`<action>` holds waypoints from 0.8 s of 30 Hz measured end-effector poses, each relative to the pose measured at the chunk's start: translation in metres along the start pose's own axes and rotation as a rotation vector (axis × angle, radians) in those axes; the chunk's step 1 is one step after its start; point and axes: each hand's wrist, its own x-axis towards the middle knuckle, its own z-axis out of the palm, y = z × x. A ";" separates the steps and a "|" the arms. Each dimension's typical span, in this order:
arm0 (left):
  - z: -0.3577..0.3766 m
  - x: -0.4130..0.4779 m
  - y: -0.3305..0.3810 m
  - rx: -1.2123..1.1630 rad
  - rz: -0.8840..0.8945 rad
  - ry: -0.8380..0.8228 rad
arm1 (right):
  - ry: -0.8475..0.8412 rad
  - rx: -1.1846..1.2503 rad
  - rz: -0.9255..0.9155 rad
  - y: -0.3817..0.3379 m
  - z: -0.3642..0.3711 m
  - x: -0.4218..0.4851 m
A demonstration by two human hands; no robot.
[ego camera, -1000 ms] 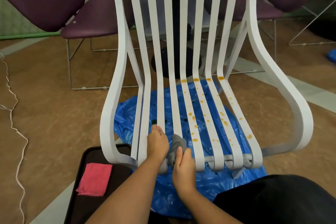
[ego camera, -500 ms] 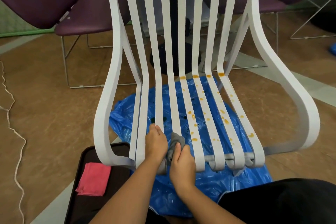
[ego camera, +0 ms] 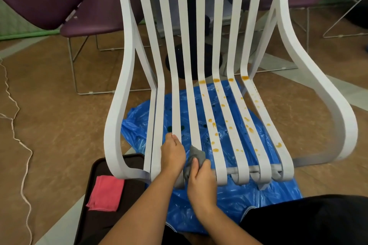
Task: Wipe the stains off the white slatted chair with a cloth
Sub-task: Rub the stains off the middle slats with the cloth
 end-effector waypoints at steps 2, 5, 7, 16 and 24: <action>0.001 0.001 -0.001 0.007 0.002 0.004 | -0.065 -0.054 0.006 -0.010 -0.002 0.016; 0.002 0.003 -0.002 0.005 0.000 -0.003 | -0.069 -0.003 -0.011 -0.008 -0.003 0.021; 0.001 0.001 -0.002 -0.007 -0.008 -0.007 | -0.045 0.081 -0.047 0.007 -0.002 0.005; 0.000 0.002 -0.004 -0.058 -0.017 -0.029 | -0.057 0.150 -0.042 0.031 0.004 -0.017; 0.001 0.006 -0.007 -0.223 -0.124 -0.117 | -0.178 0.173 -0.053 0.036 -0.005 -0.023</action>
